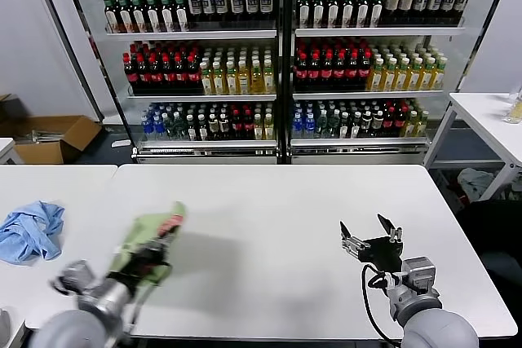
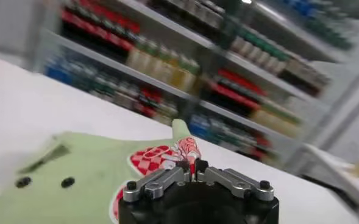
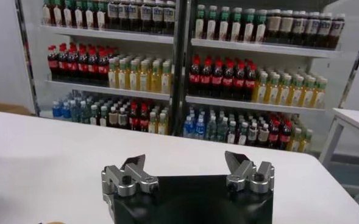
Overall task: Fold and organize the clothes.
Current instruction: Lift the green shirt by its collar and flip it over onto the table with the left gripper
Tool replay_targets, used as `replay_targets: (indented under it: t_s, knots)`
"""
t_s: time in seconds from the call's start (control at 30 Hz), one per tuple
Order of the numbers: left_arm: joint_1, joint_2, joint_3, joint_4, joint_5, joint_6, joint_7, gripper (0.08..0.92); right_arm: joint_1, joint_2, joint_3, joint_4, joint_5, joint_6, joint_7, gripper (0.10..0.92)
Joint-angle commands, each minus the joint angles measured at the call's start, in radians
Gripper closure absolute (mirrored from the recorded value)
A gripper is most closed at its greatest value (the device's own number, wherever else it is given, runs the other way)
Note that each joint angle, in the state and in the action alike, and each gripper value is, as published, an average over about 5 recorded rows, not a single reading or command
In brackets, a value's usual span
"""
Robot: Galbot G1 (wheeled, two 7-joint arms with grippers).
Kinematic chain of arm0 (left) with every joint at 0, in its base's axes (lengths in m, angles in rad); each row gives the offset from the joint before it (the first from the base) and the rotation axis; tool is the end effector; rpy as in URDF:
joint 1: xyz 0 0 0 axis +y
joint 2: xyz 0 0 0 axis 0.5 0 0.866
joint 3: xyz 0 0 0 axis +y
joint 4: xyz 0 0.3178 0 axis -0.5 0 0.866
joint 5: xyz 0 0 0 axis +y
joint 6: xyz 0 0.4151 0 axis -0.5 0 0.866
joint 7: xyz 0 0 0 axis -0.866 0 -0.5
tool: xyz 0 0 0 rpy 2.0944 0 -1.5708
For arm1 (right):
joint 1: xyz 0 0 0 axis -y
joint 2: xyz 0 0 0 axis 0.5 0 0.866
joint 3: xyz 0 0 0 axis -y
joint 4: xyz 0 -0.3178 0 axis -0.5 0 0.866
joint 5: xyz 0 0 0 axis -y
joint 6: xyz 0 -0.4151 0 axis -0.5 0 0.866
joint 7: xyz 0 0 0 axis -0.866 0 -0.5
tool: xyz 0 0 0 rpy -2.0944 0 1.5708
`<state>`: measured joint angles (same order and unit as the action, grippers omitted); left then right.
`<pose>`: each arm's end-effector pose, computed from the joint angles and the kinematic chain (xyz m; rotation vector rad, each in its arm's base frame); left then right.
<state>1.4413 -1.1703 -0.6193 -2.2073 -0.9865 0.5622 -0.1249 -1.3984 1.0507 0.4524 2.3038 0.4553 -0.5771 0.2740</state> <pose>0.2865 0.0571 -0.1765 -0.3570 -2.6450 0.6533 0.2732 -0.0009 -0.1487 0.1726 -2.8465 0.1718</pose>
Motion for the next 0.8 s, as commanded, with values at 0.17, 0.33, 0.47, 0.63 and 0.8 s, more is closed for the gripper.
replay_targets:
  t_s: [0.17, 0.33, 0.47, 0.63, 0.8]
  knots:
    - [-0.107, -0.219, 0.325, 0.053, 0.175, -0.091, -0.028, 0.892, 0.003, 0.006, -0.006, 0.002, -0.005, -0.001, -0.001, 0.202]
    - [-0.163, -0.207, 0.313, 0.123, 0.193, -0.133, -0.052, 0.892, -0.001, 0.005, -0.003, 0.006, -0.007, -0.001, -0.002, 0.203]
    - [-0.159, -0.198, 0.334, 0.128, 0.2, -0.159, -0.026, 0.864, 0.0, 0.004, 0.001, 0.005, -0.006, -0.001, -0.002, 0.203]
    - [-0.128, -0.216, 0.39, 0.085, 0.21, -0.187, 0.025, 0.731, 0.016, 0.004, -0.004, -0.005, -0.006, -0.001, -0.003, 0.203]
    - [-0.091, -0.193, 0.373, 0.005, 0.236, -0.21, 0.091, 0.584, 0.039, 0.004, -0.018, -0.028, -0.003, -0.001, -0.008, 0.203]
